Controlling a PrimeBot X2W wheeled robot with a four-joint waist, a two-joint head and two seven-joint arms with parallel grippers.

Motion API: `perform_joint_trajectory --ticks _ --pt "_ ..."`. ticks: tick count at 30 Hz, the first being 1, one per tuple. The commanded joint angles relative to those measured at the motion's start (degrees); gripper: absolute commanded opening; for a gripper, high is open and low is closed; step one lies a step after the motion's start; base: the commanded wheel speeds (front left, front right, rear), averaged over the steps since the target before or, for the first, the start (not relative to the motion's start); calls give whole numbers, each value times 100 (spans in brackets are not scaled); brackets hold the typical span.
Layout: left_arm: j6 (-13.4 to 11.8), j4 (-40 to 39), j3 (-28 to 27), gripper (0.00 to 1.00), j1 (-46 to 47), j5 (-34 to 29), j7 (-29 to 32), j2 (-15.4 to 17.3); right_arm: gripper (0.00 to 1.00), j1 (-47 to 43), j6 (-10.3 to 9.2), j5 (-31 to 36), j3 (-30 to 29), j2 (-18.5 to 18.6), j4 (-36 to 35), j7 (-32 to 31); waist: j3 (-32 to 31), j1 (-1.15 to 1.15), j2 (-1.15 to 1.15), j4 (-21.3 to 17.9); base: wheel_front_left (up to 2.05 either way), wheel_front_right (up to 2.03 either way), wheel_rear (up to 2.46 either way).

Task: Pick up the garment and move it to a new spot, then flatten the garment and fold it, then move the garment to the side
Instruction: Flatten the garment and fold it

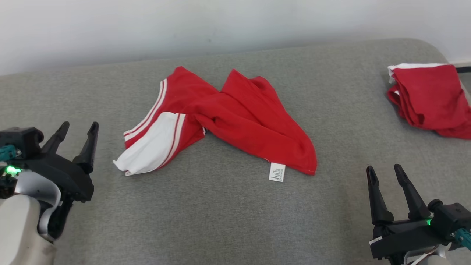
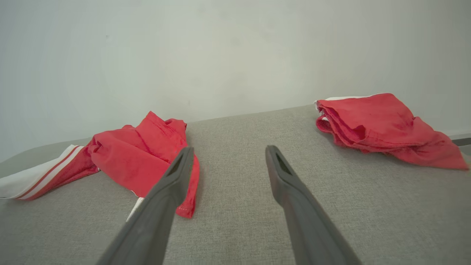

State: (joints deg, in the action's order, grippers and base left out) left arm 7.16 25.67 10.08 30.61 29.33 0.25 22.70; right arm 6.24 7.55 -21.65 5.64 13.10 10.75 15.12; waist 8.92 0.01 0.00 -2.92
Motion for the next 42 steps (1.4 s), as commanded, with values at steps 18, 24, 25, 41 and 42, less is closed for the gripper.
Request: perform_joint_trajectory --ticks 18,24,25,41,42 --pt "21 1024 1207 100 578 1043 1841 648 100 240 -15 -54 15 -165 190 0 409 -1 0 -584 0 0 0" --pt "22 1290 1356 100 611 1350 2241 481 100 265 -15 -53 40 -153 220 0 379 -1 0 -609 0 0 0" --pt "22 1290 1356 100 611 1350 2241 481 100 265 -15 -53 40 -153 220 0 379 -1 0 -609 0 0 0" --pt "22 741 1676 0 810 1063 727 533 100 31 -16 26 -70 -192 191 0 30 -1 0 -293 0 0 0" --pt "22 623 1693 0 764 1021 603 538 100 7 -15 38 -84 -194 191 0 -20 -1 0 -252 0 0 0"
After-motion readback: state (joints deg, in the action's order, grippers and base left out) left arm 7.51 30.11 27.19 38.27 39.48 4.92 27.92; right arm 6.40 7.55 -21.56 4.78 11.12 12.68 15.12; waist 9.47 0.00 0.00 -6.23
